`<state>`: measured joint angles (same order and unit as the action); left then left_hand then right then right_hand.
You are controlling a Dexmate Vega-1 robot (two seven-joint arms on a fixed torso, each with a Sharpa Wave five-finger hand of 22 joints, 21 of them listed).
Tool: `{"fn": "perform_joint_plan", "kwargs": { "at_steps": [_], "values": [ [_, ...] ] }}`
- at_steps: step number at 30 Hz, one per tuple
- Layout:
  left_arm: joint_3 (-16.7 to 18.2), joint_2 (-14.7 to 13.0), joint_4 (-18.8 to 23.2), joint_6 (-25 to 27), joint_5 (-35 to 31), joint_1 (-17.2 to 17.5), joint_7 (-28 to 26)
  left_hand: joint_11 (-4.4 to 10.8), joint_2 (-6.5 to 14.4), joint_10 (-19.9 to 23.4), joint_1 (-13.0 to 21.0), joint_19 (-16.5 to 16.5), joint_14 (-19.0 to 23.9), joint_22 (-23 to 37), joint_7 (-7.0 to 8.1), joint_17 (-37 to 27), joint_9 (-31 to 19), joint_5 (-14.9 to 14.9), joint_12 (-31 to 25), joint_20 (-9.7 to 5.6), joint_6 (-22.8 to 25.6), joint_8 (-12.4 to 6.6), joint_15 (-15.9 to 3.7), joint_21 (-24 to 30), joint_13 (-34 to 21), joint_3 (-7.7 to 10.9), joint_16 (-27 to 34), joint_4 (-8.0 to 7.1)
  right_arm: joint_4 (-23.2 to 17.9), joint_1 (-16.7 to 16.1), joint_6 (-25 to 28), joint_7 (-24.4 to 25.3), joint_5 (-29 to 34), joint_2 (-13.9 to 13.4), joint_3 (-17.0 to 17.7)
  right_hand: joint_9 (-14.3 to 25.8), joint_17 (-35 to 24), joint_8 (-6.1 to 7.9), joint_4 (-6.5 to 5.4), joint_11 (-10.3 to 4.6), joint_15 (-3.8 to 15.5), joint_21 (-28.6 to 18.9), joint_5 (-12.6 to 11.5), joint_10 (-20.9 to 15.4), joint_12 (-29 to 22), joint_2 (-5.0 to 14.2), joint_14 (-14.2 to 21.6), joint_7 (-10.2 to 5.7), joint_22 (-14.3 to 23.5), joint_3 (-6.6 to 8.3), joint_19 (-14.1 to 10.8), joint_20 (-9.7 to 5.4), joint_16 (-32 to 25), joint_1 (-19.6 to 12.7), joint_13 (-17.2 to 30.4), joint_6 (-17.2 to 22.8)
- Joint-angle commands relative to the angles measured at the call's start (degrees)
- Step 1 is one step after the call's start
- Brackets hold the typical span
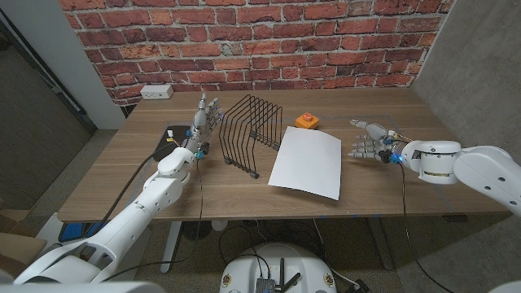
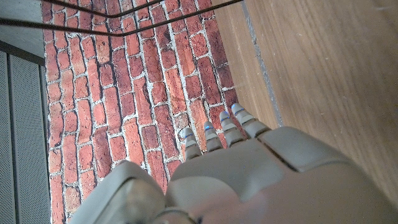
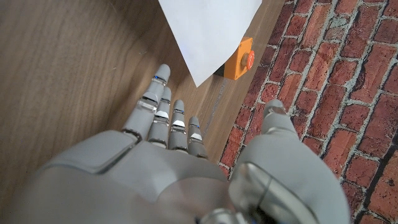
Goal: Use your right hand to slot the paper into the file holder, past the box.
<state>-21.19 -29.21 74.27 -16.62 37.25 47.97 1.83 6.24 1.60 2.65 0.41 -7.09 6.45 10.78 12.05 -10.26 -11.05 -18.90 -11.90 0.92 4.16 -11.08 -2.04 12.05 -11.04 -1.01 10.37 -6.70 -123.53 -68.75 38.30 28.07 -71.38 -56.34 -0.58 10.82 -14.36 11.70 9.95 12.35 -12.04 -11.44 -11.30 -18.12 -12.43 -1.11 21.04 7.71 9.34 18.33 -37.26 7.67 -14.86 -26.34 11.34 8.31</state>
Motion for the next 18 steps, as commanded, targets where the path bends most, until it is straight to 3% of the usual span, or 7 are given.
{"fn": "perform_joint_plan", "kwargs": {
  "at_steps": [1, 6, 7, 11, 18],
  "values": [
    [0.0, 0.0, 0.0, 0.0, 0.0, 0.0, 0.0, 0.47, 0.5, -0.1, 0.0, -0.4, 0.5, 0.3, 0.51, -0.1, -0.3, -0.2, -0.4, -0.08, 0.0, -0.34, 0.10, 0.4, -0.3, 0.06, 0.3, -0.31, 2.1, 0.1, -1.6, -2.1, -1.9, -0.8, -0.7, 0.3, -0.2, 0.38, -0.60, -0.06, -0.07, 0.3, 0.2, -1.2, -0.4, -0.08, 1.3, 4.66, 0.0, 0.05, -0.6, 0.43, -0.7, -0.9, 0.3, 1.2],
    [0.0, 0.0, 0.0, 0.0, 0.0, 0.0, 0.0, 0.36, 0.5, -0.1, 0.0, -0.4, 0.5, 0.3, 0.51, -0.1, -0.3, -0.2, -0.4, -0.09, 0.0, -0.34, 0.11, 0.4, -0.3, 0.06, 0.4, -0.31, 2.8, -0.1, -3.4, -4.3, -0.4, -1.3, -1.4, 0.4, -0.2, 0.41, -0.51, -0.07, -0.07, 0.5, 0.6, -2.6, -0.6, 0.30, 2.5, 4.68, 0.1, 0.28, -0.8, 1.01, -1.0, -2.0, 0.4, 1.6],
    [0.0, 0.0, 0.0, 0.0, 0.0, 0.0, 0.0, 0.35, 0.5, -0.1, 0.0, -0.4, 0.5, 0.3, 0.51, -0.1, -0.3, -0.2, -0.4, -0.09, 0.0, -0.35, 0.10, 0.4, -0.3, 0.06, 0.4, -0.31, 3.1, 0.3, -3.1, -5.2, -0.6, -1.6, -1.7, 0.4, -0.2, 0.39, -0.17, -0.04, -0.18, 0.7, 0.8, -2.8, -0.5, 0.52, 2.6, 4.80, 0.1, 0.71, -0.9, 1.03, -0.9, -3.7, 0.4, 1.7],
    [0.0, 0.0, 0.0, 0.0, 0.0, 0.0, 0.0, 0.35, 0.5, -0.1, 0.0, -0.4, 0.5, 0.3, 0.51, -0.1, -0.3, -0.2, -0.4, -0.09, 0.0, -0.36, 0.03, 0.4, -0.3, 0.07, 0.4, -0.32, 3.9, 2.2, -1.0, -5.8, -2.2, -2.5, -2.6, 0.5, -0.2, 0.32, -0.10, -0.07, -0.12, 0.9, 0.6, -3.1, -0.4, 0.57, 2.7, 4.78, 0.1, 0.91, -0.5, 1.25, -0.8, -4.6, 0.5, 1.6],
    [0.0, 0.0, 0.0, 0.0, 0.0, 0.0, 0.0, 0.41, 0.5, -0.1, 0.0, -0.4, 0.5, 0.3, 0.51, -0.1, -0.3, -0.2, -0.4, -0.10, 0.0, -0.36, 0.04, 0.4, -0.3, 0.06, 0.4, -0.32, 5.2, 4.1, 0.4, -6.8, -4.3, -3.0, -3.6, 0.5, -0.2, 0.13, 0.02, -0.13, 0.04, 1.0, 0.4, -3.9, -0.5, -0.70, 4.3, 4.92, 0.1, 0.57, 0.3, 1.68, -1.2, -5.8, 0.7, 1.1]
  ]
}}
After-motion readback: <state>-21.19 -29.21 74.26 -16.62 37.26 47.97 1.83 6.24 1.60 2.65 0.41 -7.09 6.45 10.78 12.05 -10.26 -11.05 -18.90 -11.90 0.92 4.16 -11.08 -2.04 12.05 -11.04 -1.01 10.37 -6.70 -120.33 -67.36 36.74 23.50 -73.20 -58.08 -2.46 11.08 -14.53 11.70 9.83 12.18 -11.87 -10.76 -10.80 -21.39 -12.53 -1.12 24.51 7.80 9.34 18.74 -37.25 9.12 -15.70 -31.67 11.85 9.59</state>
